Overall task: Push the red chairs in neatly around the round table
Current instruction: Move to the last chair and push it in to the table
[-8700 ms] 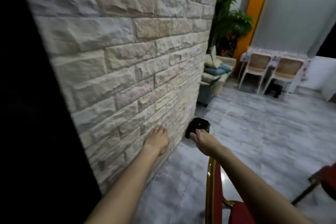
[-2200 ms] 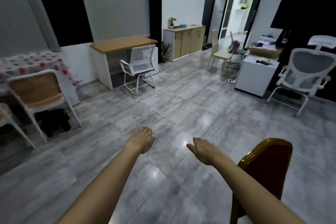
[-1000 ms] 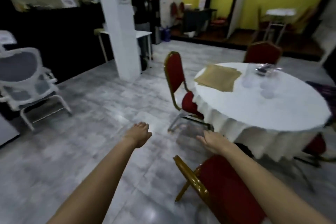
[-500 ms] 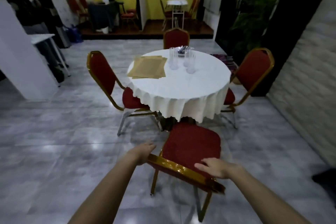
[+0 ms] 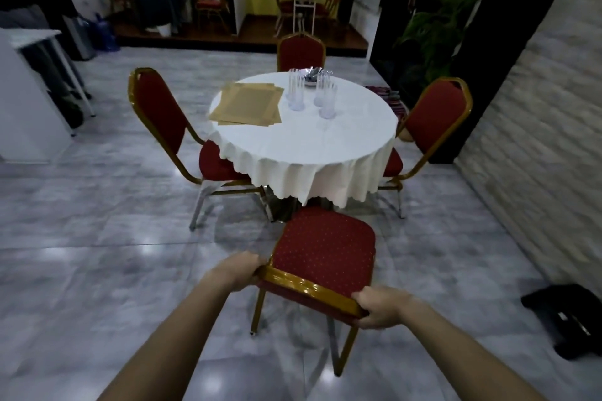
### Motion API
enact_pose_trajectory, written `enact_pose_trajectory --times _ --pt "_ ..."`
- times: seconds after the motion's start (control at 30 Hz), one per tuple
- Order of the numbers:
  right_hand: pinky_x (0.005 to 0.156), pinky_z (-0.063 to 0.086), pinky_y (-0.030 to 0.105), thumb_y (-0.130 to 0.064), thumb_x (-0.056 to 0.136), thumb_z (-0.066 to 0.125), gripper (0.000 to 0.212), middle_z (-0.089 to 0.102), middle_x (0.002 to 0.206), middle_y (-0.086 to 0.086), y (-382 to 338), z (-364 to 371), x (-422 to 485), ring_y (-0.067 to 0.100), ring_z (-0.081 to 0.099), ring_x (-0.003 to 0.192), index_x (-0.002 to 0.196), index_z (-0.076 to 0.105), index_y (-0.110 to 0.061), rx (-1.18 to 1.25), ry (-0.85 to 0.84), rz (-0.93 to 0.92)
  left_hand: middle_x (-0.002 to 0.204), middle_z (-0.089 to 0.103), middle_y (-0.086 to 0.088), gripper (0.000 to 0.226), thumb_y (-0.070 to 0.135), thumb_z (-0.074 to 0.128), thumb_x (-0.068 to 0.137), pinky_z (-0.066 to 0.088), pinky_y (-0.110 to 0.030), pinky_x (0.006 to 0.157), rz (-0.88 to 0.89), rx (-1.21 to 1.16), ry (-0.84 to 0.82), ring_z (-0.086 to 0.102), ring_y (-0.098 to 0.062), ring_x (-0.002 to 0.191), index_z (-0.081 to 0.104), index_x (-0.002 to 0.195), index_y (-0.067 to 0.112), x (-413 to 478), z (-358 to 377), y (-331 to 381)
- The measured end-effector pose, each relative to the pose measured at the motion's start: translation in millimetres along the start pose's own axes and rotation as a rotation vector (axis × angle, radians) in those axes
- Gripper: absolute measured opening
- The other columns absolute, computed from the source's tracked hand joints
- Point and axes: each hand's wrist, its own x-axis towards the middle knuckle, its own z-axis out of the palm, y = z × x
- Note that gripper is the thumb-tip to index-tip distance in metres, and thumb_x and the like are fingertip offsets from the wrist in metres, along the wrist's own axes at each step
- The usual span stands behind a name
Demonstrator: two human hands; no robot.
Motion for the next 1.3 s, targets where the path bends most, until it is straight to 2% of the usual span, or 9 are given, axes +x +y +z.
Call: enact_pose_trajectory --times 0.13,0.27,0.5,0.63,0.7,0.87,1.0,1.1,1.3 --pt "0.076 0.052 0.035 -0.038 0.088 0.057 0.024 0.062 0.1 0.009 14.1 -9.2 9.3 0.022 0.061 0.086 0.098 0.052 -0.017 0.031 -0.01 -0.004 0.115 0.067 -0.006 0.022 0.023 0.06 0.091 0.051 -0.037 0.093 -0.016 -0.004 -0.012 0.063 -0.023 0.107 0.063 0.111 0.016 11.4 -4.1 1.8" --pt "0.075 0.042 0.032 -0.042 0.089 0.054 0.021 0.049 0.093 0.001 36.0 -24.1 18.7 0.017 0.049 0.085 0.093 0.042 -0.024 0.01 0.011 -0.019 0.115 0.068 -0.005 0.021 0.023 0.061 0.09 0.05 -0.036 0.092 -0.029 -0.026 -0.016 0.063 -0.023 0.106 0.063 0.11 0.016 29.2 -9.7 2.8" --pt "0.07 0.039 0.032 -0.04 0.089 0.053 0.023 0.048 0.087 0.001 92.5 -61.2 54.6 0.018 0.047 0.078 0.09 0.039 -0.022 -0.042 0.03 -0.111 0.112 0.069 -0.007 0.021 0.027 0.056 0.093 0.052 -0.038 0.091 -0.141 -0.059 0.066 0.064 -0.025 0.104 0.06 0.111 0.017 62.6 -18.0 14.1" --pt "0.065 0.039 0.033 -0.038 0.089 0.053 0.021 0.043 0.074 -0.006 126.7 -84.3 73.8 0.015 0.045 0.068 0.086 0.04 -0.021 -0.043 0.044 -0.161 0.112 0.068 -0.007 0.019 0.025 0.057 0.092 0.053 -0.038 0.09 -0.19 -0.071 0.066 0.064 -0.024 0.103 0.059 0.11 0.018 88.8 -27.7 23.6" --pt "0.069 0.042 0.038 -0.036 0.089 0.053 0.019 0.043 0.073 -0.008 144.0 -94.6 83.1 0.018 0.049 0.072 0.086 0.041 -0.022 -0.028 0.046 -0.172 0.113 0.068 -0.008 0.021 0.025 0.056 0.093 0.053 -0.038 0.091 -0.208 -0.057 0.051 0.064 -0.025 0.105 0.058 0.112 0.017 102.3 -34.9 31.2" --pt "0.071 0.034 0.029 -0.034 0.09 0.053 0.019 0.049 0.084 -0.005 172.9 -111.8 91.0 0.015 0.048 0.078 0.097 0.049 -0.017 0.006 0.052 -0.2 0.11 0.068 -0.01 0.02 0.026 0.054 0.094 0.054 -0.042 0.089 -0.217 -0.016 0.054 0.065 -0.028 0.101 0.057 0.11 0.015 126.0 -43.6 45.3" --pt "0.062 0.034 0.021 -0.032 0.09 0.056 0.016 0.047 0.079 -0.01 194.1 -120.5 89.5 0.008 0.047 0.071 0.081 0.043 -0.032 0.063 0.069 -0.182 0.112 0.067 -0.009 0.02 0.027 0.054 0.095 0.054 -0.041 0.089 -0.187 -0.016 0.064 0.065 -0.026 0.101 0.058 0.111 0.015 142.2 -48.6 52.6" --pt "0.067 0.036 0.018 -0.029 0.091 0.056 0.009 0.048 0.086 -0.011 206.2 -125.7 83.5 0.007 0.05 0.081 0.088 0.048 -0.033 0.1 0.106 -0.138 0.117 0.065 -0.011 0.024 0.026 0.052 0.096 0.052 -0.039 0.092 -0.147 -0.022 0.072 0.062 -0.027 0.107 0.057 0.115 0.011 153.5 -56.1 64.3" --pt "0.059 0.032 0.01 -0.031 0.094 0.053 0.02 0.039 0.077 -0.024 222.0 -136.5 76.7 -0.005 0.045 0.073 0.09 0.037 -0.042 0.041 0.207 -0.092 0.119 0.063 -0.015 0.023 0.02 0.048 0.097 0.05 -0.041 0.09 -0.139 0.013 0.016 0.06 -0.031 0.11 0.053 0.116 0.007 172.3 -73.0 83.6"
